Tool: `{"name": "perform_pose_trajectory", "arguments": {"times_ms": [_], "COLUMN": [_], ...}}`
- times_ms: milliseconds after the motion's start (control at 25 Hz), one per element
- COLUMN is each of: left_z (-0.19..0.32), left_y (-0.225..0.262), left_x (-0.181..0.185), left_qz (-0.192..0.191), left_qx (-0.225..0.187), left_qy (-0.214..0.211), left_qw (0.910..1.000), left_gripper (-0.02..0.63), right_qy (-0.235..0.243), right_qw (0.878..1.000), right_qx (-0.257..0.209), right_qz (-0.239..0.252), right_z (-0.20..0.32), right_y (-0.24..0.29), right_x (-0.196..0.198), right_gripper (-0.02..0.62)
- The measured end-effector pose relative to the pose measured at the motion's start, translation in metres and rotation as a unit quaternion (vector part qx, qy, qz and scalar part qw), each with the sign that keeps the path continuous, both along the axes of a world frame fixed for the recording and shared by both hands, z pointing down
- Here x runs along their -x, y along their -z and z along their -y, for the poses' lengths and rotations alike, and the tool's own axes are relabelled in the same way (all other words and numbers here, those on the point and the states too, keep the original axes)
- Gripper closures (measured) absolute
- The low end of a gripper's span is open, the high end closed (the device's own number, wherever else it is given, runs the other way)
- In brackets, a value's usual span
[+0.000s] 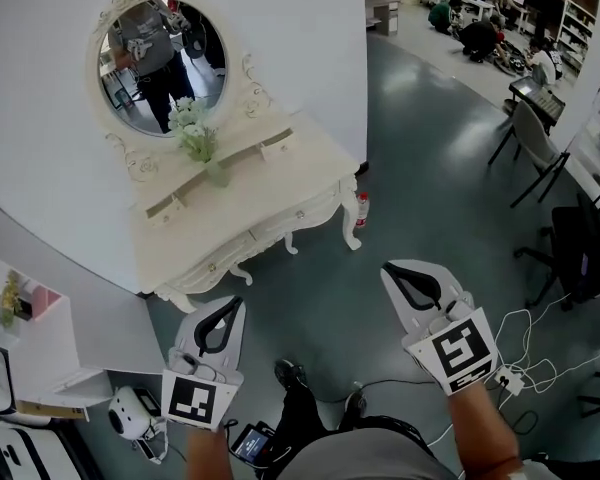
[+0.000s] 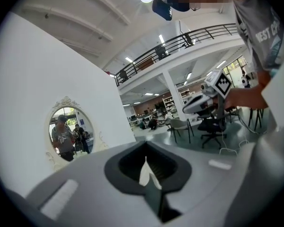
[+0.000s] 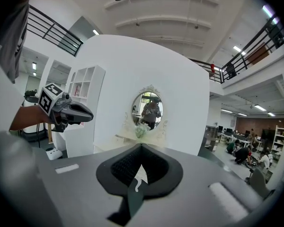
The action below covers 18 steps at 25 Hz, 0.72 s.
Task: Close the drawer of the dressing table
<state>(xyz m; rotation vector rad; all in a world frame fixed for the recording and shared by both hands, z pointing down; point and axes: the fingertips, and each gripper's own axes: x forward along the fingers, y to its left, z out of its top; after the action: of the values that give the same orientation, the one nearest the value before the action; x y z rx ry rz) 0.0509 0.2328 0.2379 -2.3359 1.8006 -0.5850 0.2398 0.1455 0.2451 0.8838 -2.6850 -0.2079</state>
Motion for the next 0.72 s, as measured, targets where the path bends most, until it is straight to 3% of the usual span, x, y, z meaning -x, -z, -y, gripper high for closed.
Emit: {"name": "perform_pose_trajectory", "arguments": {"times_ms": [400,720], "left_z": [0.071,0.124], "left_y": [0.0,0.003], "left_x": [0.005,0.034], "left_qz": [-0.011,-0.012], "left_qx": [-0.009,-0.003], "left_qy": [-0.065,-0.112], "left_qw": [0.9978,0.9937], "left_gripper": [0.603,0.603], "right_qy": [-0.065,-0.111], "right_qw": [0.998,0.994], "right_qx": [-0.001,0.002], "right_qz": [-0.011,-0.017], "right_z": [0.037,0.071], "right_y": [0.001,0.005], "right_x": [-0.008,0.015], "right_gripper": [0.595,0.595]}}
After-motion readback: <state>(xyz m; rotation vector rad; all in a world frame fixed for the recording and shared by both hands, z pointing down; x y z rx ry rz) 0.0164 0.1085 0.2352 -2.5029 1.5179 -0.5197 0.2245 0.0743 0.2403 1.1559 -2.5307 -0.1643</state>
